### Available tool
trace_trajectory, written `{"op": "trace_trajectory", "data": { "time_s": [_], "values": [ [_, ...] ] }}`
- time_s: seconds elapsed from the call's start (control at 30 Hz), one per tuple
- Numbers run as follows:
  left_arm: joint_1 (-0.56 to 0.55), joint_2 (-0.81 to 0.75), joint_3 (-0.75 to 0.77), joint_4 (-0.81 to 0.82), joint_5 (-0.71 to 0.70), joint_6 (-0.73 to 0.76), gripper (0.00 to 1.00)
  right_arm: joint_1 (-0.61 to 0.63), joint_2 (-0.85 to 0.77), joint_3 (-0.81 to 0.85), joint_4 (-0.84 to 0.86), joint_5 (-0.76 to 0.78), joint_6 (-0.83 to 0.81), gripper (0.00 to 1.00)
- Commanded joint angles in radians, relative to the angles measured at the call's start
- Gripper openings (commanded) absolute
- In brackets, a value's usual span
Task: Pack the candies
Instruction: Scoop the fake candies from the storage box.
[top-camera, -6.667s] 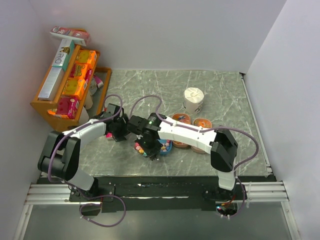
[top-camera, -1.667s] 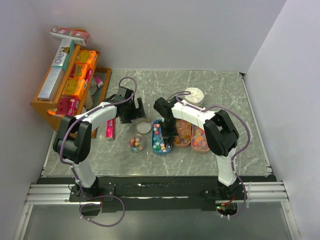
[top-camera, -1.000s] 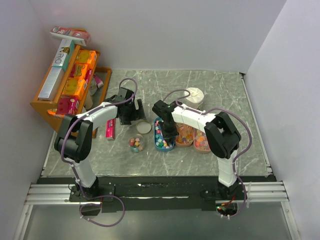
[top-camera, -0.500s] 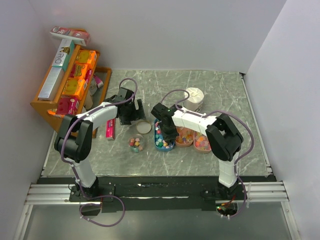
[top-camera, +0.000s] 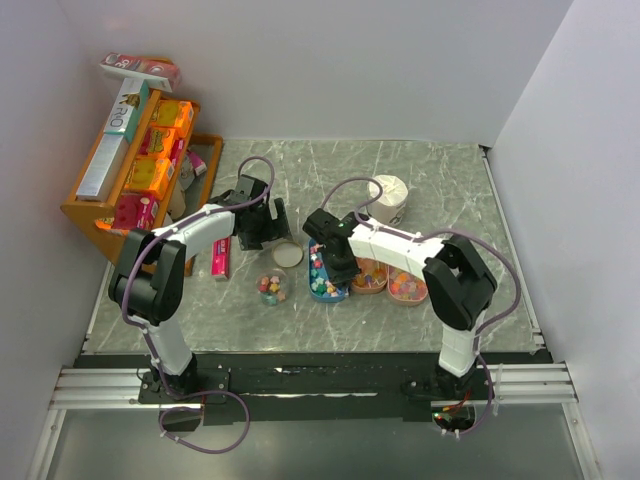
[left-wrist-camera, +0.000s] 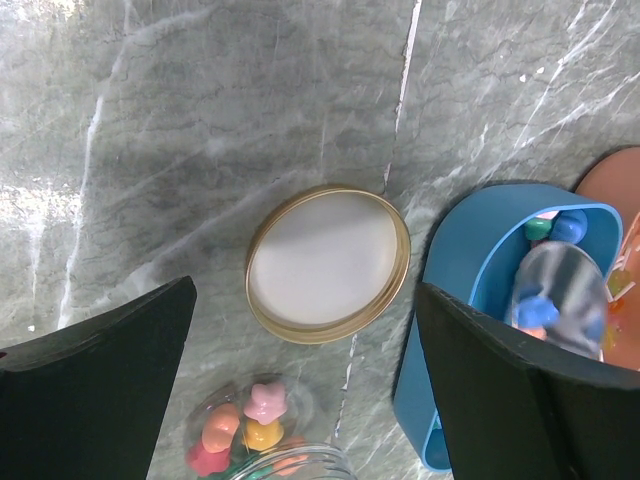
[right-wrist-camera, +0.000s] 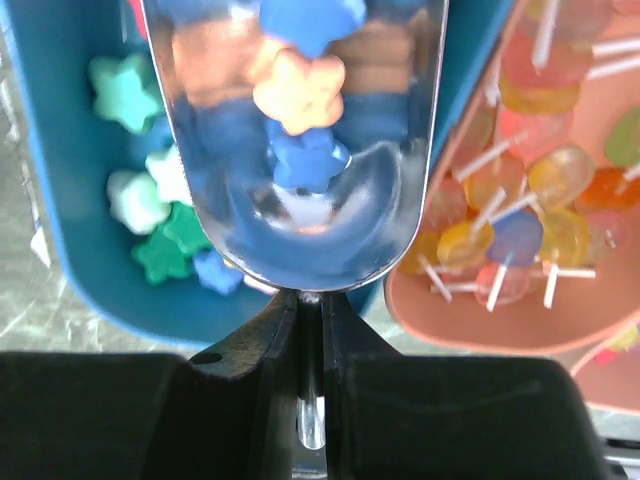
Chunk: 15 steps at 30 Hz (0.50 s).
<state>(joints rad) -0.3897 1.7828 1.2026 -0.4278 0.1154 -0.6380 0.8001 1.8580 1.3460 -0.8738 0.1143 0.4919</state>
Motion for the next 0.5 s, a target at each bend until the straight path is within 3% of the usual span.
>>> {"op": "trace_trajectory", "data": {
  "time_s": [0.0, 0.27, 0.47],
  "values": [
    [-0.003, -0.031, 0.029, 0.018, -0.01, -0.02, 0.98, 0.016, -0.112, 0.004, -0.063, 0.056, 0.022, 0.0],
    [0.0, -0.037, 0.035, 0.003, -0.031, -0.006, 0.99, 0.069, -0.155, 0.059, -0.151, 0.024, -0.025, 0.0],
    [0.023, -0.052, 0.04, -0.022, -0.063, 0.003, 0.97, 0.142, -0.117, 0.194, -0.26, -0.079, -0.065, 0.0]
  ]
}}
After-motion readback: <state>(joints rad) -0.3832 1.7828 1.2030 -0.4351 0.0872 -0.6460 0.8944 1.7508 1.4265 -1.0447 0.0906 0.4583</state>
